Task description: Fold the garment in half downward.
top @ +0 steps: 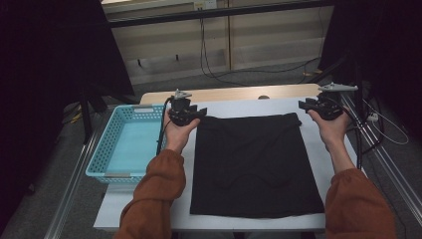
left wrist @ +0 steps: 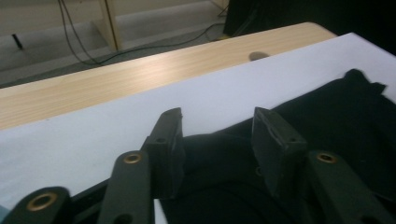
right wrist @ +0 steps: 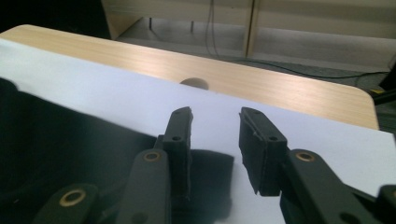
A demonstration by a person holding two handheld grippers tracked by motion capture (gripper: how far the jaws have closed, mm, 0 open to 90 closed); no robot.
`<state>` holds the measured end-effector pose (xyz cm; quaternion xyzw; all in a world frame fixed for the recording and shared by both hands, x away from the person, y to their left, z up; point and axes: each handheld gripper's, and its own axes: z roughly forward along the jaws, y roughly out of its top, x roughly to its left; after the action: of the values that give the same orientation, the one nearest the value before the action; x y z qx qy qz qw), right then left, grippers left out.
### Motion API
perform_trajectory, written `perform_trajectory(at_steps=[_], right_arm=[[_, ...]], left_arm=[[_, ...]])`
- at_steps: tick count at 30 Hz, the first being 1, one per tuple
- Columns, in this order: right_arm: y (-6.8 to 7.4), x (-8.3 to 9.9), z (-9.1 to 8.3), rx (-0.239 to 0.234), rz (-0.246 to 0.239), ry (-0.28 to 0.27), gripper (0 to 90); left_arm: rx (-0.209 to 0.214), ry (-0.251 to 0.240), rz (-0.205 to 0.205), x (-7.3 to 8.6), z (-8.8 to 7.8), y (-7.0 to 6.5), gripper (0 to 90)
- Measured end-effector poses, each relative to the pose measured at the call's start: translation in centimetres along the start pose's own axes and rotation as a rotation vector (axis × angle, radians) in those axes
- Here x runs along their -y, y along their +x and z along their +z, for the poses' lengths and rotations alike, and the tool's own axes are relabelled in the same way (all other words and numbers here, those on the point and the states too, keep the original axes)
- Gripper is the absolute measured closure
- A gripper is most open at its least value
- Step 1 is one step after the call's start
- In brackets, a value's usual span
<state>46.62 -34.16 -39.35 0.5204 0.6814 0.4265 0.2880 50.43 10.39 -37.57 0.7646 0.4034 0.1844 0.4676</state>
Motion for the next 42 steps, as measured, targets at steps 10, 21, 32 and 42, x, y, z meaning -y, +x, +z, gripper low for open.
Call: perform_trajectory(at_steps=[10, 21, 32, 42], right_arm=[[2.9, 2.8, -2.5, -0.111, -0.067, 0.023, 62.6], [5.1, 5.7, -6.4, -0.214, -0.11, 0.036, 60.2], [9.2, 8.4, -8.7, -0.311, -0.168, 0.097, 58.1], [11.9, 10.6, -8.8, -0.348, -0.196, 0.169, 57.6]], left_arm=[[0.08, 0.021, 0.044, 2.4, -2.4, -2.2, 47.2], [0.163, 0.092, 0.113, 7.0, -4.1, -3.9, 46.1], [0.241, 0.136, 0.165, 9.6, -6.3, -5.8, 43.6], [0.284, 0.185, 0.175, 11.2, -6.7, -7.2, 43.9]])
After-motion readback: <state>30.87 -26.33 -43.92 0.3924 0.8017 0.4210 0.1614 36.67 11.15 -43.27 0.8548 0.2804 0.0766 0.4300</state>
